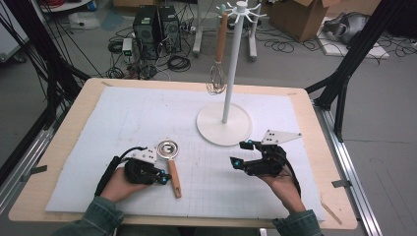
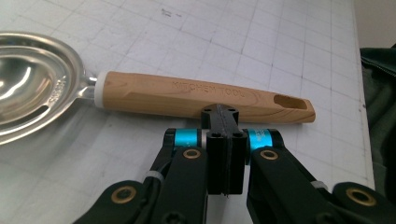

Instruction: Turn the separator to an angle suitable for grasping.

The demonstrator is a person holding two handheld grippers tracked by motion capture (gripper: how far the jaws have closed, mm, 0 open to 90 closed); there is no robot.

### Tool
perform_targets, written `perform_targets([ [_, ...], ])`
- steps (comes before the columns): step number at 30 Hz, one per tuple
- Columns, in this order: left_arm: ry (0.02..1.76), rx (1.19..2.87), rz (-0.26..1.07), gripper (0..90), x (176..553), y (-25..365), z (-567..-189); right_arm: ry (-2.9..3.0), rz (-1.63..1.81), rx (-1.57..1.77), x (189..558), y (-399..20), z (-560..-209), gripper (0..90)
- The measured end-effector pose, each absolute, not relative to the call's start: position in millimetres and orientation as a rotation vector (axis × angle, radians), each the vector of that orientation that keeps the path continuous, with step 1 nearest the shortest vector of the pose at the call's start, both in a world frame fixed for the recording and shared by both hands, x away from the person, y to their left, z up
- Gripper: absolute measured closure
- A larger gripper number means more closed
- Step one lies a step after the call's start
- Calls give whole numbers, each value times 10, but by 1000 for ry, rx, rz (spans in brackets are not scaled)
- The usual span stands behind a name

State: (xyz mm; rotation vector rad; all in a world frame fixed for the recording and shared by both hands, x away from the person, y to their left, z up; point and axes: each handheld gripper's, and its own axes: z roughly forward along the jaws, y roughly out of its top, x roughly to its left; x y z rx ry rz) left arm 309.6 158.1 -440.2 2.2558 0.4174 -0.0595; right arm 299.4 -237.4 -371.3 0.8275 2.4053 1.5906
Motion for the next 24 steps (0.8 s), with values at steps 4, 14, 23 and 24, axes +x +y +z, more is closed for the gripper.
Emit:
perform_targets([
  [4, 419, 2252, -53, 896, 3123, 1515, -4399, 2415, 1586, 831, 2992, -2357, -3720, 277],
  [14, 422, 2254, -42, 896, 3179, 1375, -4397, 2446, 1570, 823, 2987, -2276, -3802, 277],
  [23, 425, 2251, -33, 896, 3236, 1249, -4399, 2474, 1561, 818, 2985, -2194, -3852, 278],
  [24, 431, 2248, -32, 896, 3240, 1238, -4401, 2479, 1558, 821, 2983, -2188, -3856, 278],
])
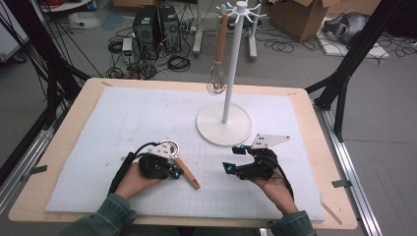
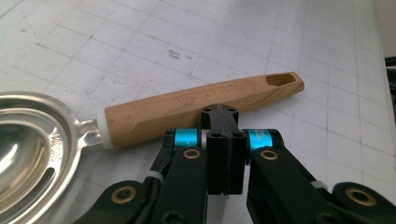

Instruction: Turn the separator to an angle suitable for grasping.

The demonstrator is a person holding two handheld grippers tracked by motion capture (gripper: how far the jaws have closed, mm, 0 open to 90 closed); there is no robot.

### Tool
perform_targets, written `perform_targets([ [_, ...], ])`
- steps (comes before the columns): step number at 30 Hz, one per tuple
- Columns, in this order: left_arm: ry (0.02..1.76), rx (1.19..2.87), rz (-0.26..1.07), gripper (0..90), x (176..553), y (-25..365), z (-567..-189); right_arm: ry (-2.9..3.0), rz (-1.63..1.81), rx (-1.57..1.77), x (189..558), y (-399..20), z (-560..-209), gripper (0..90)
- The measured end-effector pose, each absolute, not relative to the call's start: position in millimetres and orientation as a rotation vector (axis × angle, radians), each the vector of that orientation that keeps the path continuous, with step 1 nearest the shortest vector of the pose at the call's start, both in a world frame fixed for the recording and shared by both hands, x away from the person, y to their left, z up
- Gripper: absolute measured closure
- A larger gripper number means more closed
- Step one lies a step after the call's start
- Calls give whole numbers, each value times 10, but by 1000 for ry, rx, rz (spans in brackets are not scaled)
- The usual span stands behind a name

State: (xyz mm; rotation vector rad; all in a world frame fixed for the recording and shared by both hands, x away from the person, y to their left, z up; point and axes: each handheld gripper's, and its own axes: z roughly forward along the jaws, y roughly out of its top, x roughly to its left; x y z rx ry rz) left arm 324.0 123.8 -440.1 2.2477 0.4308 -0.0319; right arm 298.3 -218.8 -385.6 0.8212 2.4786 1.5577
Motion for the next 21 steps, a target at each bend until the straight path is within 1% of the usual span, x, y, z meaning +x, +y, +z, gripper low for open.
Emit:
perform_targets([
  [7, 441, 2250, -14, 896, 3300, 1173, -4387, 2505, 1543, 812, 3004, -2110, -3910, 290],
  [11, 444, 2250, -9, 896, 3322, 1157, -4375, 2524, 1528, 796, 3004, -2042, -3937, 334],
  [15, 450, 2231, 0, 896, 3309, 1202, -4333, 2546, 1503, 778, 2992, -1960, -3963, 441],
  [21, 472, 2199, 30, 896, 3316, 1319, -4269, 2572, 1482, 746, 2957, -1802, -4071, 693],
])
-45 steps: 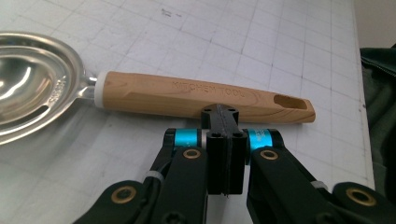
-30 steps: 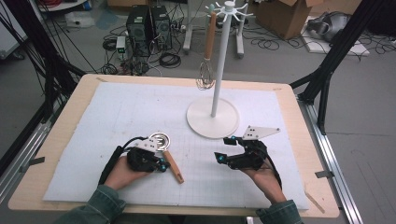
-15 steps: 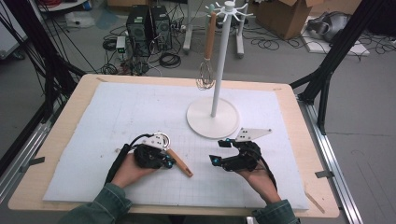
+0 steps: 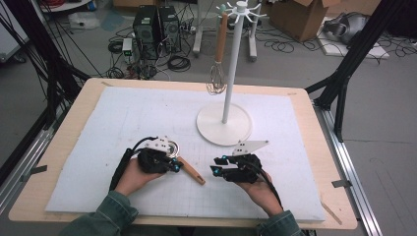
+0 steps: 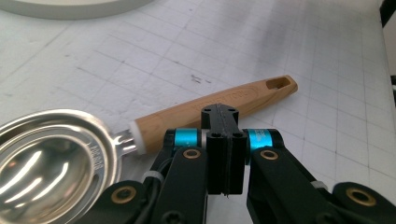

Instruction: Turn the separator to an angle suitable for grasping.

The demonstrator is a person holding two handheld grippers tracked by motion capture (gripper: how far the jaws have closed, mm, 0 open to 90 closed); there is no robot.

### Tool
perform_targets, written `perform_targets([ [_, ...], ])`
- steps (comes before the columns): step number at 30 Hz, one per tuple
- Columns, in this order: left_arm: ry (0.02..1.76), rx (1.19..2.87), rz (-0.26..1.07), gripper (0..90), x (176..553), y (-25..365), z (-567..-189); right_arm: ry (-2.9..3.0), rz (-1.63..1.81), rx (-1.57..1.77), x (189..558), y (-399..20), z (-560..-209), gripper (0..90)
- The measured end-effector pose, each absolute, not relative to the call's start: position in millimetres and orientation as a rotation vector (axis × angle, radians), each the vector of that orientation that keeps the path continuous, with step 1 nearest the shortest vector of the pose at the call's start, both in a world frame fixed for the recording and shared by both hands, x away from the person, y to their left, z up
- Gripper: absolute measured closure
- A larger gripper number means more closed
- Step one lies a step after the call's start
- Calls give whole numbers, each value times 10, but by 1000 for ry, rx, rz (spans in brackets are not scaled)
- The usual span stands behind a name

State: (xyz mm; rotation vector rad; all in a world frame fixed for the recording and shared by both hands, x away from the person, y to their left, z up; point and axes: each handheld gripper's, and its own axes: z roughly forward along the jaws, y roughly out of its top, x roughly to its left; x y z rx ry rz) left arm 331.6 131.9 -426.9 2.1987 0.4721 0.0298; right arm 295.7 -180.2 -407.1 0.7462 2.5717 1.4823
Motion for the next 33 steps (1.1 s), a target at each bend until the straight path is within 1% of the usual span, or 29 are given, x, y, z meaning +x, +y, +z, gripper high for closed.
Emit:
perform_targets([
  [4, 488, 2196, 48, 896, 3314, 1379, -4244, 2604, 1459, 713, 2920, -1694, -4155, 826],
  [8, 492, 2197, 53, 895, 3307, 1439, -4229, 2640, 1454, 669, 2891, -1585, -4230, 894],
  [21, 537, 2146, 105, 820, 3202, 1752, -4190, 2736, 1420, 633, 2815, -1300, -4426, 894],
  [29, 570, 2115, 136, 744, 3122, 1927, -4194, 2769, 1347, 627, 2813, -1232, -4496, 894],
  [33, 569, 2111, 145, 728, 3101, 1976, -4190, 2764, 1327, 625, 2822, -1226, -4502, 894],
])
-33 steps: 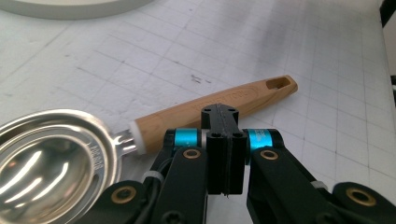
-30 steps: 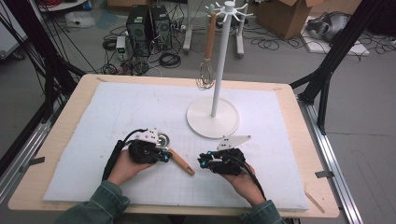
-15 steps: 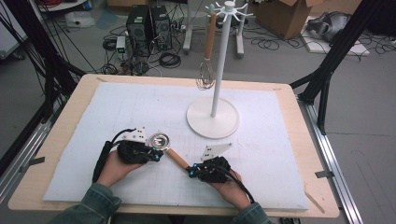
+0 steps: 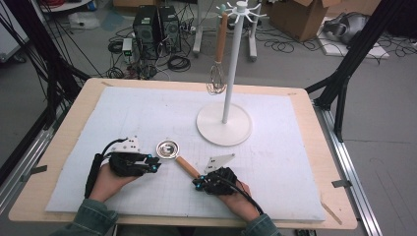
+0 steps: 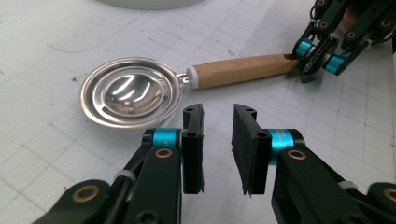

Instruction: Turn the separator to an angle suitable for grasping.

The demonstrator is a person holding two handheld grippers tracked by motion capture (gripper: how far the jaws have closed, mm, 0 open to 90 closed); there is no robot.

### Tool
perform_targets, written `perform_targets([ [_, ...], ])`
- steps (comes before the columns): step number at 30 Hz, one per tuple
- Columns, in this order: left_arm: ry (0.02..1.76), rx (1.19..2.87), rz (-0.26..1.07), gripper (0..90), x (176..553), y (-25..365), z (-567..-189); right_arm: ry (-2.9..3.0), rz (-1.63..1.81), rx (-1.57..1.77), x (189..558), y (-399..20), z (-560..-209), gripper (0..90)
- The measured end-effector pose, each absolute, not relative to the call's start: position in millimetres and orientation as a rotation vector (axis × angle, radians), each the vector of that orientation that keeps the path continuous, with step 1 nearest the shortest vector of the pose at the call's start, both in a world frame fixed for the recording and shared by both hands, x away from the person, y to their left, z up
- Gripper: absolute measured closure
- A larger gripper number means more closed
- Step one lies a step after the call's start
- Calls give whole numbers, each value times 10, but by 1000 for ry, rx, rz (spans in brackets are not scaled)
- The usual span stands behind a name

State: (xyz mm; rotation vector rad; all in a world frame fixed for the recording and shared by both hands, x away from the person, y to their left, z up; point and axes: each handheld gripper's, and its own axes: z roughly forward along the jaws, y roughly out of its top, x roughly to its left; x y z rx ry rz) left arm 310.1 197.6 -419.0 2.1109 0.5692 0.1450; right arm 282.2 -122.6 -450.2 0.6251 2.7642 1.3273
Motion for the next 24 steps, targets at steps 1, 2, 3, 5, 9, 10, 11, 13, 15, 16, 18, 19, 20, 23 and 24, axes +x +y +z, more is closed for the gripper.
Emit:
perform_targets([
  [1, 568, 2110, 146, 722, 3098, 1983, -4190, 2762, 1320, 626, 2828, -1231, -4500, 894],
  [2, 568, 2111, 149, 717, 3096, 1990, -4186, 2759, 1311, 629, 2830, -1237, -4496, 894],
  [3, 567, 2110, 147, 716, 3095, 1996, -4184, 2755, 1302, 633, 2836, -1245, -4490, 894],
  [5, 564, 2110, 150, 711, 3094, 2009, -4178, 2745, 1291, 649, 2852, -1267, -4486, 894],
  [9, 566, 2106, 153, 700, 3094, 2022, -4175, 2732, 1285, 654, 2875, -1298, -4485, 894],
  [10, 564, 2105, 152, 698, 3094, 2024, -4177, 2735, 1280, 657, 2880, -1306, -4481, 894],
  [11, 566, 2103, 150, 697, 3091, 2022, -4177, 2732, 1275, 664, 2884, -1315, -4480, 894],
  [13, 563, 2105, 150, 694, 3093, 2022, -4178, 2727, 1274, 670, 2896, -1333, -4479, 894],
  [15, 562, 2104, 151, 691, 3093, 2018, -4178, 2716, 1262, 667, 2913, -1358, -4478, 894],
  [16, 558, 2108, 152, 688, 3094, 2020, -4179, 2714, 1262, 675, 2919, -1372, -4476, 894],
  [18, 560, 2106, 149, 682, 3094, 2020, -4179, 2707, 1252, 685, 2934, -1401, -4471, 894],
  [19, 558, 2107, 148, 682, 3094, 2023, -4179, 2704, 1248, 691, 2941, -1415, -4469, 893],
  [20, 557, 2108, 148, 682, 3094, 2027, -4179, 2701, 1243, 691, 2952, -1430, -4468, 893],
  [23, 556, 2110, 150, 677, 3096, 2040, -4176, 2693, 1236, 706, 2976, -1468, -4466, 894],
  [24, 562, 2105, 147, 676, 3092, 2041, -4176, 2691, 1231, 722, 2981, -1483, -4465, 893],
])
